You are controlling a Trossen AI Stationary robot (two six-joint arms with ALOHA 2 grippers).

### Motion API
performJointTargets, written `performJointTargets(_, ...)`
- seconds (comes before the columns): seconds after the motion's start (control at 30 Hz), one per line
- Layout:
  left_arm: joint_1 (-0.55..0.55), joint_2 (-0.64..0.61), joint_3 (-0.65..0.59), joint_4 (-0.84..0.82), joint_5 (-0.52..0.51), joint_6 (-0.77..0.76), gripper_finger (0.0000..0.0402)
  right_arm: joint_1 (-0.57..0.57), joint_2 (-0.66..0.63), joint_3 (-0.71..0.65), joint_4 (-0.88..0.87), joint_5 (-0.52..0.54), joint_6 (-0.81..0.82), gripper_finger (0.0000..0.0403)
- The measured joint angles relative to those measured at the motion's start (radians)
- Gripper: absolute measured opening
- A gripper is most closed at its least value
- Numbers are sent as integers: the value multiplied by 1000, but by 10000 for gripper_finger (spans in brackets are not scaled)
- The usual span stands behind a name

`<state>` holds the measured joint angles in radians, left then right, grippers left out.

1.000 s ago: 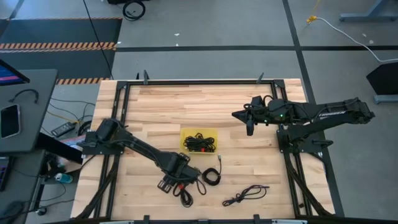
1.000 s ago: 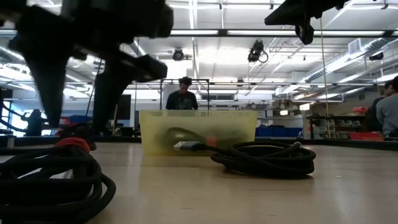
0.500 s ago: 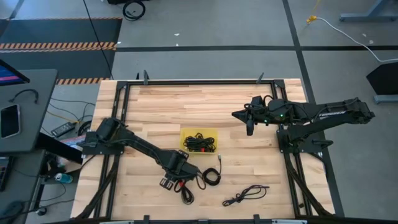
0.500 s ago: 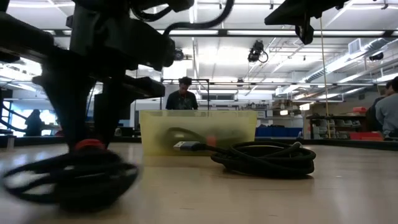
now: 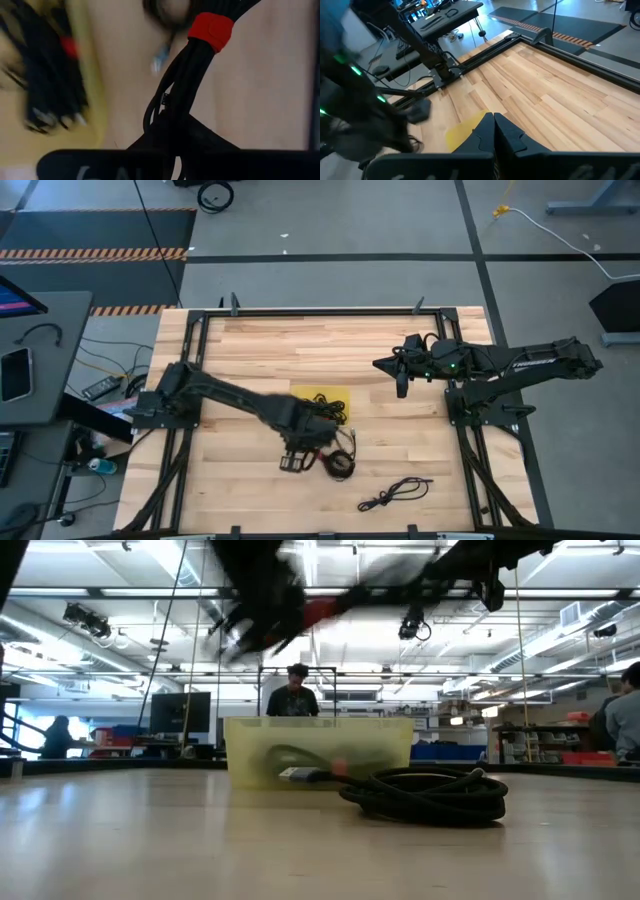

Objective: Pick and place USB-C Cables
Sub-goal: Put the black charger cable into the yellow bin

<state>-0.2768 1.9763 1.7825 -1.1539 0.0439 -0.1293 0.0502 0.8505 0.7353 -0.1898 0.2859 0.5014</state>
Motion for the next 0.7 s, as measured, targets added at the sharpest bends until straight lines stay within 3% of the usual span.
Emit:
performJointTargets(0.1,35,-2,150,-17,-68,-24,23,0,0,0,0,0,-4,2)
performJointTargets(0.17,62,-3,234,-68,-166,-43,23,0,0,0,-1,0,-5,2)
performJointTargets(0.27,119,-5,297,-125,-294,-78,23,0,0,0,0,0,-7,2)
performJointTargets(0.33,168,-5,308,-162,-318,-108,23,0,0,0,0,0,-7,2)
performJointTargets(0.5,264,-4,235,-166,-273,-148,23,0,0,0,-1,0,-12,2)
performJointTargets(0.7,284,-1,18,-58,-131,-149,23,0,0,0,-1,0,-22,2)
